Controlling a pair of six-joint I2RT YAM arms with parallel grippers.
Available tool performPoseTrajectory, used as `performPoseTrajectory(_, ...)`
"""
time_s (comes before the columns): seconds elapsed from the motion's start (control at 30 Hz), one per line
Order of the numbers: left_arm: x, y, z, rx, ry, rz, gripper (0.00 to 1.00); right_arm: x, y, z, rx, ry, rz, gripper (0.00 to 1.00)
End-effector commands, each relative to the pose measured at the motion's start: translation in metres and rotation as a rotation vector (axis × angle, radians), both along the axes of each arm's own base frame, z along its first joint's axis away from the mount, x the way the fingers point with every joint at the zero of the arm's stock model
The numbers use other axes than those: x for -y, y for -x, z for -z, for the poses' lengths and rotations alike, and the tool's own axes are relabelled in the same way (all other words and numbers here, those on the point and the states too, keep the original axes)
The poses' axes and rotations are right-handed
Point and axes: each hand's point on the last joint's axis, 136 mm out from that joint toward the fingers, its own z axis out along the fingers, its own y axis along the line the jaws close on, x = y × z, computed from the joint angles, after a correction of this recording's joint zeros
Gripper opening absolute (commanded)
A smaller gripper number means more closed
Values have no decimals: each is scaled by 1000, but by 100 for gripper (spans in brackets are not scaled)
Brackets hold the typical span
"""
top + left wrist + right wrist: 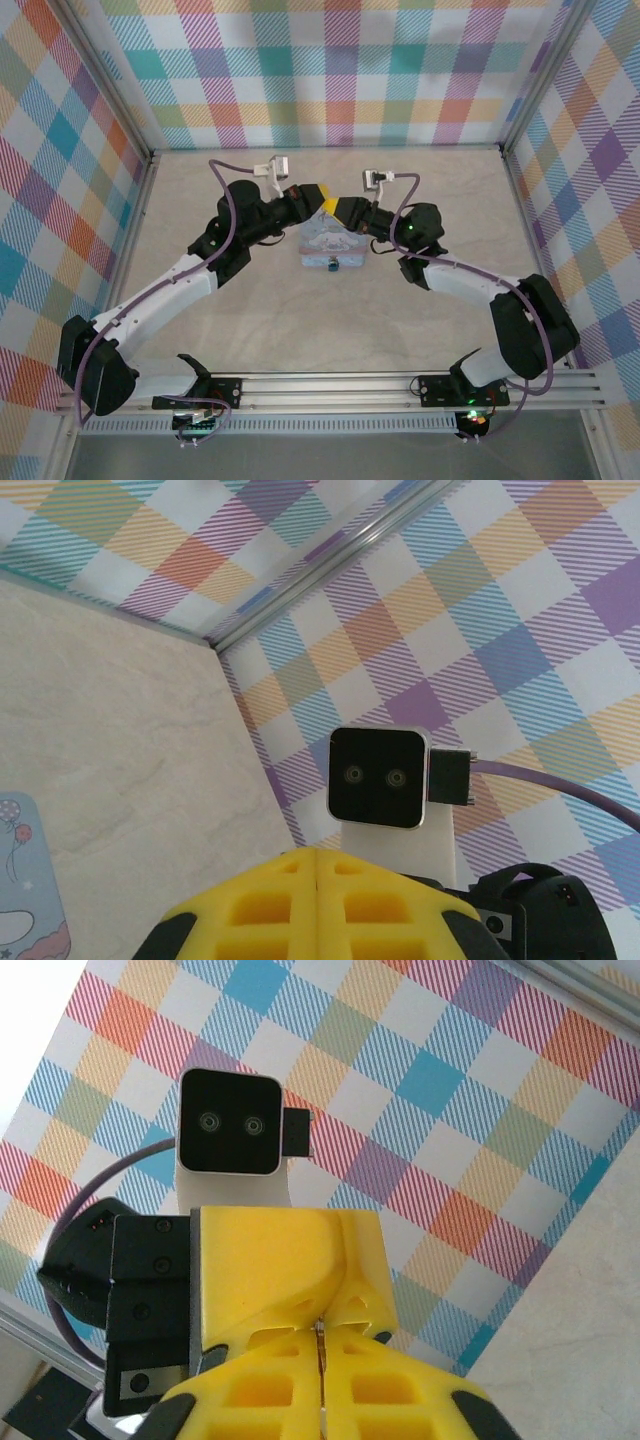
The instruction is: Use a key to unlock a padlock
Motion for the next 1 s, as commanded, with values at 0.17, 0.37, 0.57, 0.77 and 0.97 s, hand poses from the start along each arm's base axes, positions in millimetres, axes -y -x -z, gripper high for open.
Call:
performPoseTrajectory(0.17,-16,14,-24,55,-12,-27,28,10,13,-11,79,49,-6,0)
performPoseTrajectory(0.37,-35,17,-30,22,-12,1,49,24,29,-6,141,203,-29,0)
performPoseTrajectory(0.57,-33,28,-30,-17,-51,136,64,41,44,2,169,349,-68,0)
performPoseTrajectory(0.77,-8,48,-24,-66,-38,392,65,46,62,3,179,374,-175,0)
performPoseTrajectory(0.97,14,60,-12,-104,-25,541,62,43,71,0,175,358,-261,0)
